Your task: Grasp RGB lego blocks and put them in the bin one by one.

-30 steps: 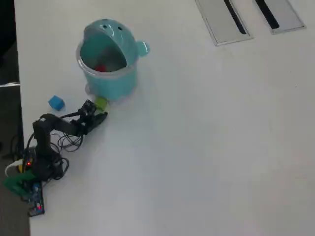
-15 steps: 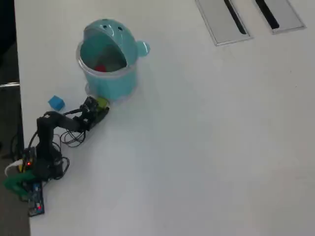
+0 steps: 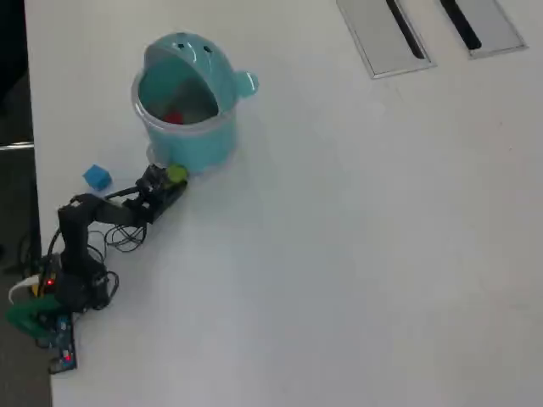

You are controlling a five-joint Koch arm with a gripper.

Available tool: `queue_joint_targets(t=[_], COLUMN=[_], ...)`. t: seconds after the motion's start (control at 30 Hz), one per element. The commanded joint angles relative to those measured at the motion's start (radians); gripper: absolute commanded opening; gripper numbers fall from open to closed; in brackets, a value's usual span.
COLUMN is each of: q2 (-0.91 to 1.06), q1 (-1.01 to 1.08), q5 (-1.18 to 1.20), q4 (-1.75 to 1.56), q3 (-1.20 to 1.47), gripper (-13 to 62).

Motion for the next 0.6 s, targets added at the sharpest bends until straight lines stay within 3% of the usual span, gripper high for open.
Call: queue_joint_targets(t=[0.0,0.57], q2=[0.115,0.675], q1=[0.011,0.009], q5=[0.052,0.052], q4=[-0.064,0.304], q3=[-0.006,0.127], gripper=[16.5,16.5])
